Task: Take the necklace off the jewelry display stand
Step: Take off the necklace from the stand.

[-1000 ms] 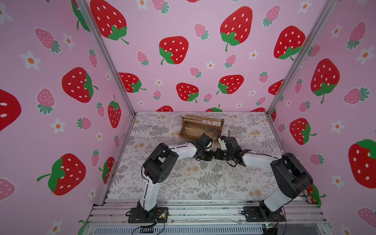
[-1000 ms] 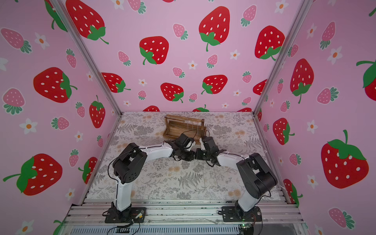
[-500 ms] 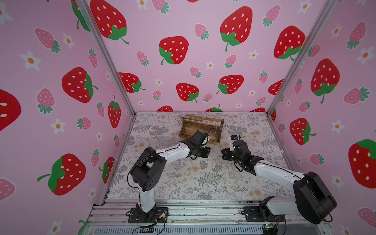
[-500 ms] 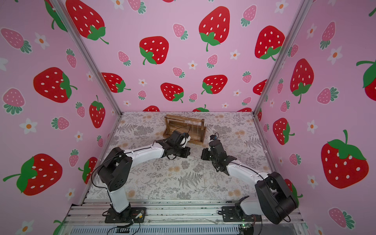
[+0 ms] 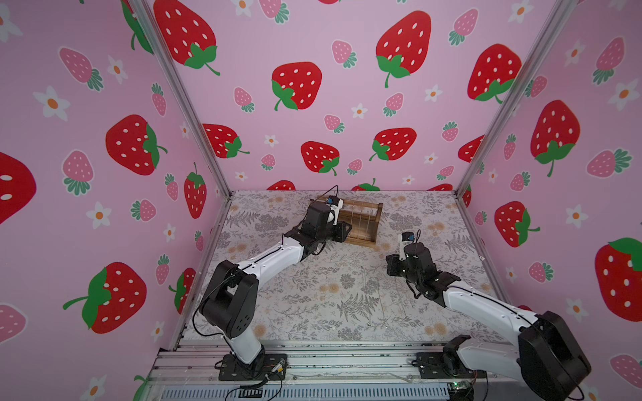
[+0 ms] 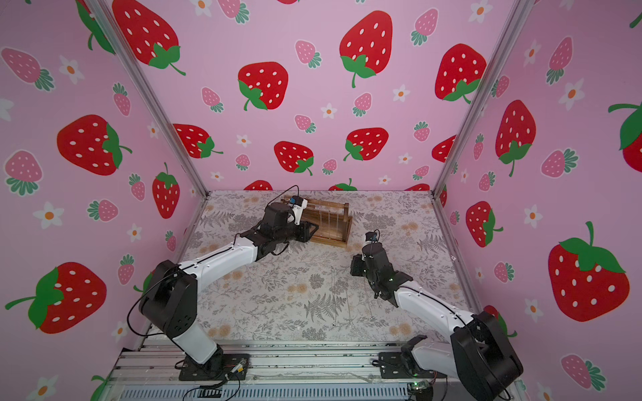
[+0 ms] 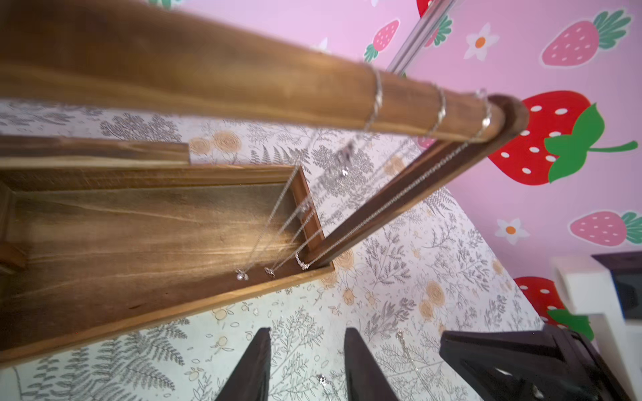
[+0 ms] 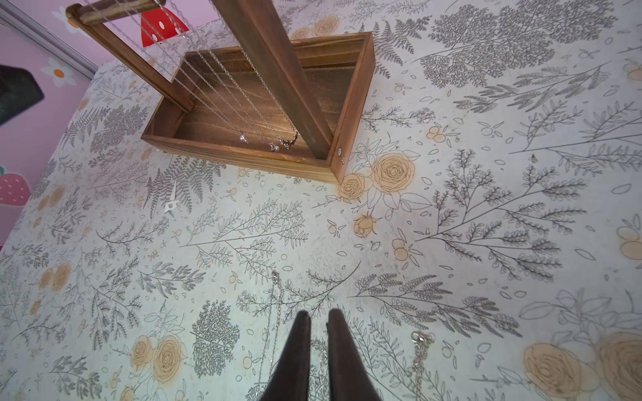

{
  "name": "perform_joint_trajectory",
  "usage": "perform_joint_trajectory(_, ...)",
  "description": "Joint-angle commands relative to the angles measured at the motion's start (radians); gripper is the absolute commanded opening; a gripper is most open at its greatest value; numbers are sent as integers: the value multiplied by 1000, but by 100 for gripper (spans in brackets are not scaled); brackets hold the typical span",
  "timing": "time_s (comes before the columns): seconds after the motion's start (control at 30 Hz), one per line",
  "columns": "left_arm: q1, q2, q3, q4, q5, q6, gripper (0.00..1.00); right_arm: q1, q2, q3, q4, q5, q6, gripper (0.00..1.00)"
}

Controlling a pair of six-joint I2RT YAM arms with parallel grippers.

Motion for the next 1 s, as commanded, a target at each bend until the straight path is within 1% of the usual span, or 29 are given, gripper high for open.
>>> perform_joint_trajectory(0.0, 5, 25, 62, 62, -5, 31, 37, 3, -33, -11, -21, 23, -12, 14)
perform_joint_trajectory(0.17, 9, 49, 60, 153, 15, 62, 37, 1, -23, -5, -31, 23, -12, 15)
perform_joint_trajectory(0.53, 15, 90, 126, 183, -17, 103, 35, -3, -15, -2, -33, 13, -12, 15)
perform_joint_trajectory(0.97, 24, 134, 197, 163, -16, 100, 32, -9, -12, 0, -33, 11, -10, 15)
